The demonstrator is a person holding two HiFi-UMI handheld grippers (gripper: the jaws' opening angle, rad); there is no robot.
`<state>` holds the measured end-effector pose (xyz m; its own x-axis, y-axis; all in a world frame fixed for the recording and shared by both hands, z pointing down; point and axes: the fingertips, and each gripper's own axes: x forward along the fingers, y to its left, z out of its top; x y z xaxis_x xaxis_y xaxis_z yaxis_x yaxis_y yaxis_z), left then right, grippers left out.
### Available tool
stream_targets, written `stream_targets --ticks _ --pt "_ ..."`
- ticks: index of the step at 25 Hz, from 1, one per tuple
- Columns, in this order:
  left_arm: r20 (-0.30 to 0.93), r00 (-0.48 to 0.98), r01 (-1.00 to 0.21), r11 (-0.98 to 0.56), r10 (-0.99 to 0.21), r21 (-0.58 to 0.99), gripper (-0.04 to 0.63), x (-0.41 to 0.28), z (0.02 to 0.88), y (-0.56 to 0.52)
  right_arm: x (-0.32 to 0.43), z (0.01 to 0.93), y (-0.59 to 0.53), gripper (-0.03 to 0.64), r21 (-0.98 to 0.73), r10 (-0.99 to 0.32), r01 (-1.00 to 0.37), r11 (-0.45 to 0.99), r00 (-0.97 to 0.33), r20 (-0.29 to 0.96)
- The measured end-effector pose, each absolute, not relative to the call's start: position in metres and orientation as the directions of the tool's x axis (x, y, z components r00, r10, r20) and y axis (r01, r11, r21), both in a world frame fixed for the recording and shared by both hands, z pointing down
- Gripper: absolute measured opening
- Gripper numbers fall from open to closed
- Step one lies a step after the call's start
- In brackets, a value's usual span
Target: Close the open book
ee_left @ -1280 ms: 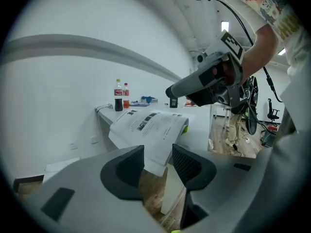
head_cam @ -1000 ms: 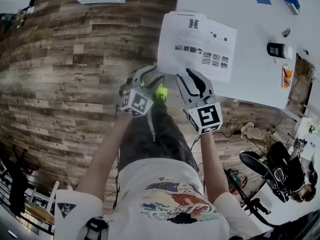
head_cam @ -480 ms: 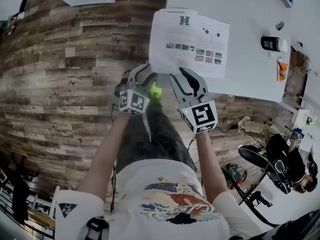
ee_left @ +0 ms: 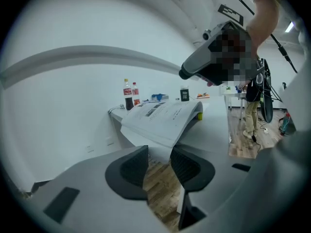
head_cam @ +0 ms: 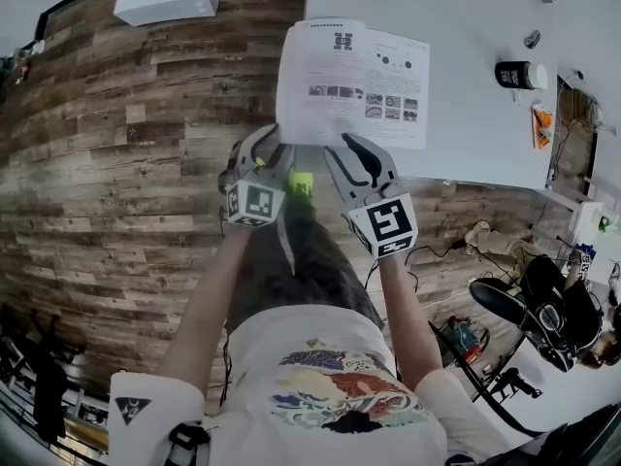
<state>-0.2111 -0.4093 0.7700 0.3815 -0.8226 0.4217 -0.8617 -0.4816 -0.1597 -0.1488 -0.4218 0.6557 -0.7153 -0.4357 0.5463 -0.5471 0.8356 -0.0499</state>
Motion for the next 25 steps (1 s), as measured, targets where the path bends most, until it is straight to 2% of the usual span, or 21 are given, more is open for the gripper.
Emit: stream_targets --ticks 7,18,25 --pt "0.416 0.391 -0.851 -0.494 -0.821 -0.176 0.114 -0.207 0.724 -0.399 -0.135 0.63 -0.417 0.115 -0.072 -0.447 -0.563 0.823 -0.722 0.527" --pt "0.439 0.388 -0.846 -0.502 -0.81 -0.179 0.112 -0.18 0.663 -0.411 -0.11 0.587 -0.418 0.115 -0.099 -0.468 -0.574 0.813 -0.744 0.477" --pt "0.5 0.379 -0.83 -0.525 -0.779 -0.188 0.112 -0.158 0.65 -0.424 -0.086 0.57 -0.439 0.115 -0.103 -0.473 -0.572 0.813 -0.754 0.457"
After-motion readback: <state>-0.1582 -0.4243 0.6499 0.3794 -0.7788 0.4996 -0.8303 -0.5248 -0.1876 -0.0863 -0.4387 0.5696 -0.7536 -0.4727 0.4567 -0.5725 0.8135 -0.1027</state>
